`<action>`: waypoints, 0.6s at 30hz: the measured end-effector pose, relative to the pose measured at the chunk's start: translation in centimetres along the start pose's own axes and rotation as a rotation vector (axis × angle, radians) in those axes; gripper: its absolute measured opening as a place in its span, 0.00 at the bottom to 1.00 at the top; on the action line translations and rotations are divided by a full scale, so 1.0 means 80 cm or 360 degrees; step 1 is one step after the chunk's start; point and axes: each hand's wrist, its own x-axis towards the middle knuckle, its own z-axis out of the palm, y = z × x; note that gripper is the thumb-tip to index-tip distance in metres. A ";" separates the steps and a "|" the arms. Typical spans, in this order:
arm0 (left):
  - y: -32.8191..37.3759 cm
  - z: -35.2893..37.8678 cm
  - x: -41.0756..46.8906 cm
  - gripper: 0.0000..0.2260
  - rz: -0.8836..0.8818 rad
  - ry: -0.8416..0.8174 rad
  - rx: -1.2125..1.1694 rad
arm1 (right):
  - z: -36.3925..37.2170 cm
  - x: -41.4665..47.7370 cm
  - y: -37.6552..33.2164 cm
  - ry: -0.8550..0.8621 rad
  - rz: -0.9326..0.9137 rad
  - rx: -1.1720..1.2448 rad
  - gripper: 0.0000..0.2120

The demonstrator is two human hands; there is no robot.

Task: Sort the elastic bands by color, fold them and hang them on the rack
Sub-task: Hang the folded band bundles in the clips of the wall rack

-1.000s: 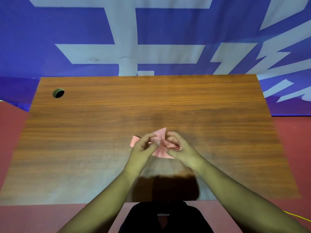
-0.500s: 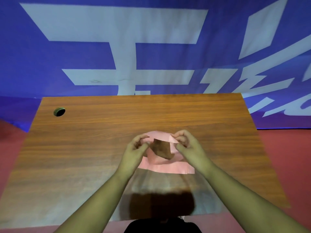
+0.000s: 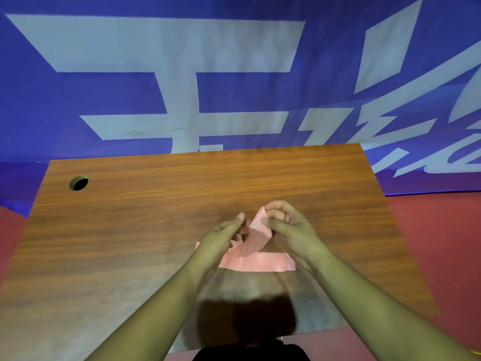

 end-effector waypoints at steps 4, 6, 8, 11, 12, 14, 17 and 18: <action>0.006 0.018 0.003 0.10 -0.0086 -0.0095 -0.0335 | -0.003 0.000 0.002 0.0025 -0.0006 -0.0136 0.11; 0.008 0.019 0.006 0.07 -0.0008 -0.0056 -0.0259 | -0.005 -0.003 -0.002 0.0065 -0.0001 -0.0212 0.10; 0.008 0.016 0.009 0.07 0.0076 -0.0017 -0.0100 | -0.007 -0.004 -0.004 0.0117 -0.0024 -0.0289 0.08; 0.013 0.016 0.006 0.07 0.0270 -0.0011 0.0008 | -0.010 -0.001 -0.007 0.0179 -0.0112 -0.0453 0.09; 0.017 0.016 0.003 0.08 0.0344 -0.0016 0.0034 | -0.009 -0.001 -0.008 0.0166 -0.0127 -0.0480 0.09; 0.023 0.013 -0.001 0.08 0.0438 -0.0101 0.0028 | -0.005 0.001 -0.010 0.0134 -0.0157 -0.0502 0.09; 0.031 0.006 -0.004 0.11 0.0524 -0.0264 0.0159 | 0.000 0.003 -0.014 0.0158 -0.0243 -0.0504 0.10; 0.033 0.005 -0.005 0.10 0.0556 -0.0276 0.0217 | 0.001 0.004 -0.015 0.0177 -0.0263 -0.0494 0.10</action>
